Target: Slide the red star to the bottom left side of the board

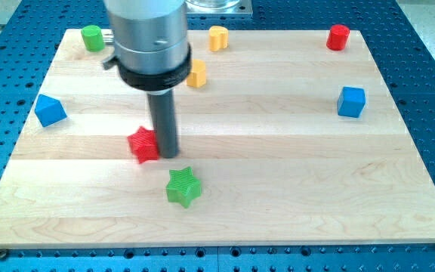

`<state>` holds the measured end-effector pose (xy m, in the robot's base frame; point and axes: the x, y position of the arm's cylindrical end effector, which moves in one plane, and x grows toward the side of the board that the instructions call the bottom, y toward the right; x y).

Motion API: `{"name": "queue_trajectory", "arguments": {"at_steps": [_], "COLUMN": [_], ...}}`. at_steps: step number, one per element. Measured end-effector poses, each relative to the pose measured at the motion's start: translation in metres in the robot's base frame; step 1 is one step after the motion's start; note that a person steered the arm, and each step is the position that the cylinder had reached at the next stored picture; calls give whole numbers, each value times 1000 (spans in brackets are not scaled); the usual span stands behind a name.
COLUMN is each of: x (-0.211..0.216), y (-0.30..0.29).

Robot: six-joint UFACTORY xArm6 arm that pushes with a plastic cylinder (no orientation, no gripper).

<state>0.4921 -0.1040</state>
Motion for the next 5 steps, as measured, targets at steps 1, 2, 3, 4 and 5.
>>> {"name": "queue_trajectory", "arguments": {"at_steps": [1,2,3,4,5], "x": [21,-11,-43,-34,-23], "y": [-78,-62,-63,-99,-105]}}
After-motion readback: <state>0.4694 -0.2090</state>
